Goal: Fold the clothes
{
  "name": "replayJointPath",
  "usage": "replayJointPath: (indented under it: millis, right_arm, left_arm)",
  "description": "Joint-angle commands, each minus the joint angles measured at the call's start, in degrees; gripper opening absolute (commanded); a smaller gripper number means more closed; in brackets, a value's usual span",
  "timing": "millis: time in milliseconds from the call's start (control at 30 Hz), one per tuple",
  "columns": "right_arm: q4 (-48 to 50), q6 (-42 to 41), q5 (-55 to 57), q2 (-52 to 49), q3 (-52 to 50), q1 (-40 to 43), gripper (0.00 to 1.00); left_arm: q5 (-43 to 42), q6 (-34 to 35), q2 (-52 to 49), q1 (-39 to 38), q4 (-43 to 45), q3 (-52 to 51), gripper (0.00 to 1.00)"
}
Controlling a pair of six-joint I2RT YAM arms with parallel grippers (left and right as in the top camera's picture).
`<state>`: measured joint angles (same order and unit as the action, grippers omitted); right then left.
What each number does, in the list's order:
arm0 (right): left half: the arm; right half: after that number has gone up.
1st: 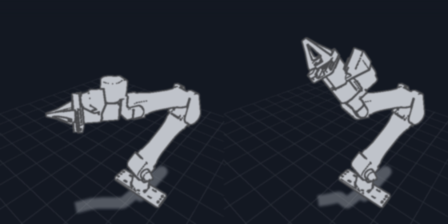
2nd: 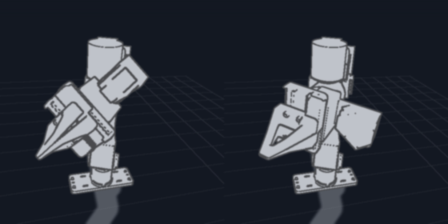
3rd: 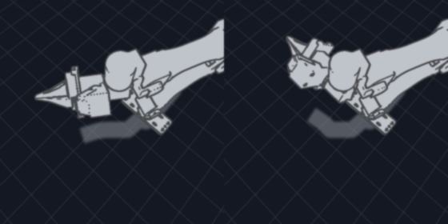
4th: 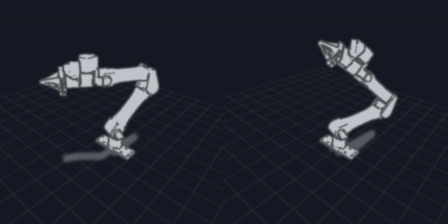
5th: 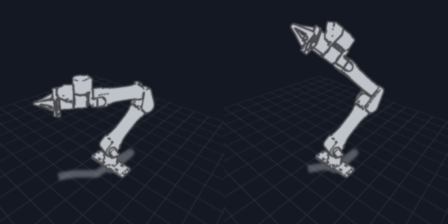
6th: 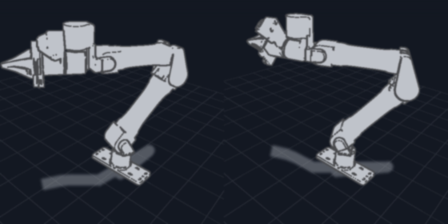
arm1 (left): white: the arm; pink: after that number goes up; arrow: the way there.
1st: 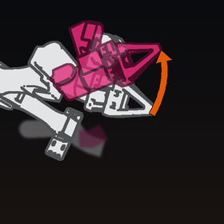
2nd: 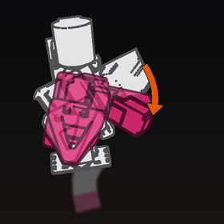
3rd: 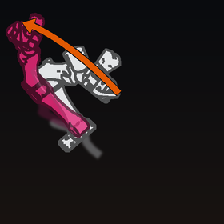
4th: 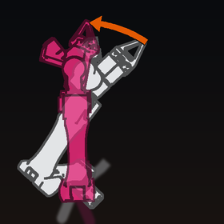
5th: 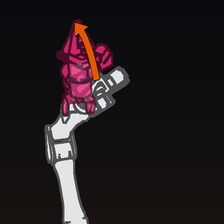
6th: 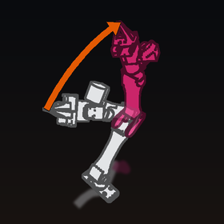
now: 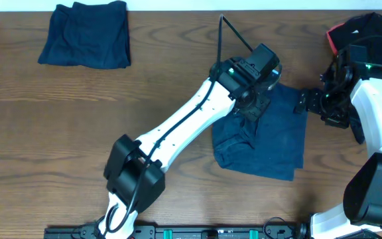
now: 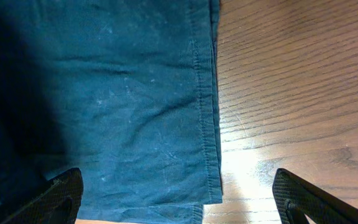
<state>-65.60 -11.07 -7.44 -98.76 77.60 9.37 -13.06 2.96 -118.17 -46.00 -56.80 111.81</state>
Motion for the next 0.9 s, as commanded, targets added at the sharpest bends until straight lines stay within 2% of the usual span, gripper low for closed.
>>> replayJointPath:
  millis: [0, 233, 467, 733, 867]
  right_arm:
    - [-0.7, 0.4, 0.6, -0.2, 0.4, 2.3, 0.95]
    - [-5.3, 2.0, -0.3, -0.2, 4.2, 8.0, 0.96]
    - [-7.3, 2.4, -0.5, -0.2, 5.1, 9.7, 0.96]
    - [-7.4, 2.4, -0.8, -0.2, 5.1, 9.7, 0.96]
    - [-7.4, 3.2, -4.7, -0.2, 5.1, 9.7, 0.96]
  left_arm:
    - [-2.1, 0.6, 0.2, -0.1, 0.6, 1.1, 0.07]
    - [-9.6, 0.6, 0.2, -0.4, 3.6, 1.1, 0.07]
    - [-10.4, 0.6, 0.2, -2.8, 5.6, 1.1, 0.17]
    - [-10.4, 0.8, -0.5, -6.4, 9.8, 1.1, 0.17]
    - [-10.3, 0.8, -0.9, -6.7, 9.9, 1.1, 0.17]
